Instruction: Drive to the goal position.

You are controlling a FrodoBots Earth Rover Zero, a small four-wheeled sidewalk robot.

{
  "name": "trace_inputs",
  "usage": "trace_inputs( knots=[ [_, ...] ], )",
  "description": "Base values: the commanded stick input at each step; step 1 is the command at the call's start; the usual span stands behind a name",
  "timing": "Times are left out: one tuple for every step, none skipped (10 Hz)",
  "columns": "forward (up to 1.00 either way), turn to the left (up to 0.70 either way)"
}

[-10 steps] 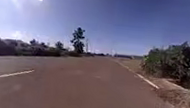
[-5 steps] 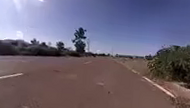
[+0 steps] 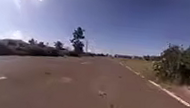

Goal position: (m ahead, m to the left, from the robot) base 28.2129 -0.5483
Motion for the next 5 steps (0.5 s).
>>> trace_inputs(
  knots=[
    [1.00, -0.25],
    [1.00, -0.39],
    [1.00, 0.00],
    [1.00, 0.00],
    [1.00, -0.40]
  ],
)
